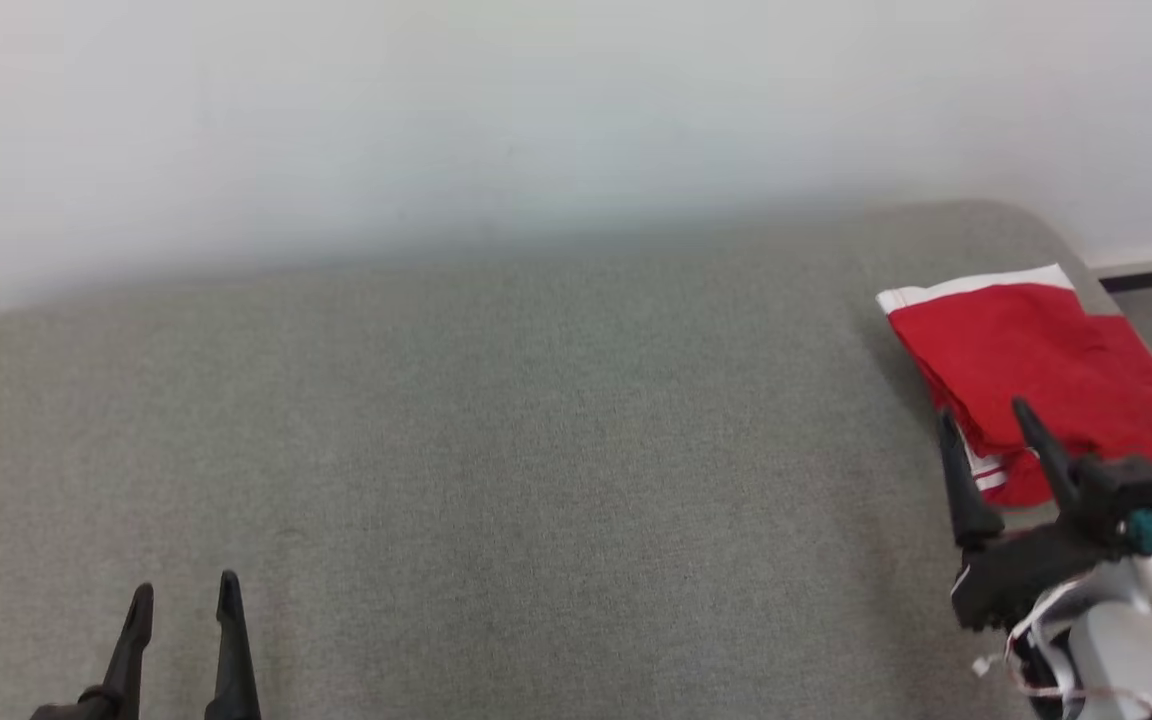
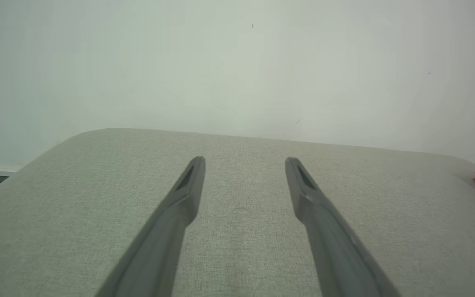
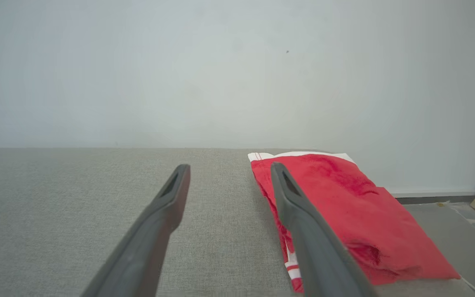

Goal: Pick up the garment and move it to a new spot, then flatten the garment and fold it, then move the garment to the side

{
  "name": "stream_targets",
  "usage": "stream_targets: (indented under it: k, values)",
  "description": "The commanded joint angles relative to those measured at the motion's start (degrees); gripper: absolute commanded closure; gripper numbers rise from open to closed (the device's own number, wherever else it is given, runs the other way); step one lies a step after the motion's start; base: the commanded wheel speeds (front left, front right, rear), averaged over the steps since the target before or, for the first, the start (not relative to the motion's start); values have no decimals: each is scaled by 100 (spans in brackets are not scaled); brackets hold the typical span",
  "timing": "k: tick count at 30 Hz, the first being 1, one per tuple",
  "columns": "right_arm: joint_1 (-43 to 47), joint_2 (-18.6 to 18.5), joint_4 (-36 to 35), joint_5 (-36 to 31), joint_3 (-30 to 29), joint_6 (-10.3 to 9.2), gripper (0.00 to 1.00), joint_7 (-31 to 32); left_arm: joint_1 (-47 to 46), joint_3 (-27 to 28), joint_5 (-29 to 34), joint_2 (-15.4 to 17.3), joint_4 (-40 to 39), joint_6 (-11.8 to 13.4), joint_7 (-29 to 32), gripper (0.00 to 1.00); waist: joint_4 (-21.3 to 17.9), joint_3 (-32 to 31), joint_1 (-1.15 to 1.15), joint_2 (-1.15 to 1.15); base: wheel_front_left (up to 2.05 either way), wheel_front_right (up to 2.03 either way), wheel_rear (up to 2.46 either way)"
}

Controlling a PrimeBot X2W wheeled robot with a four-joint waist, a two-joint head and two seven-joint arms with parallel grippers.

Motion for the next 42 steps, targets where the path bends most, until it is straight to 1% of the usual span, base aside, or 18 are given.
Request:
stream_targets:
  k: [1, 5, 9, 17, 31, 42]
  values:
    - [171, 70, -94, 53, -36, -2, 0, -39, 103, 32, -7, 6, 53, -16, 0, 0, 27, -271, 2, 1, 0, 0, 0]
    - [599, 223, -384, 81, -41, -2, 0, -75, 92, 88, 7, 7, 220, -40, 0, 0, 79, -350, 2, 1, 0, 0, 0]
    - [953, 369, -650, 42, -140, -2, 0, -6, 23, 147, 24, 44, 432, -115, 0, 0, 125, -430, 2, 1, 0, 0, 0]
    - [1338, 520, -821, -16, -195, -2, 0, 169, 114, 195, 12, 35, 704, -188, 0, 0, 155, -499, 2, 1, 0, 0, 0]
    - [1527, 594, -1118, -134, -312, -2, 0, 418, 33, 294, 82, 57, 968, -238, 0, 0, 158, -471, 2, 1, 0, 0, 0]
    - [1449, 618, -1135, -171, -271, -2, 0, 468, -4, 314, 135, 50, 1016, -261, 0, 0, 192, -470, 2, 1, 0, 0, 0]
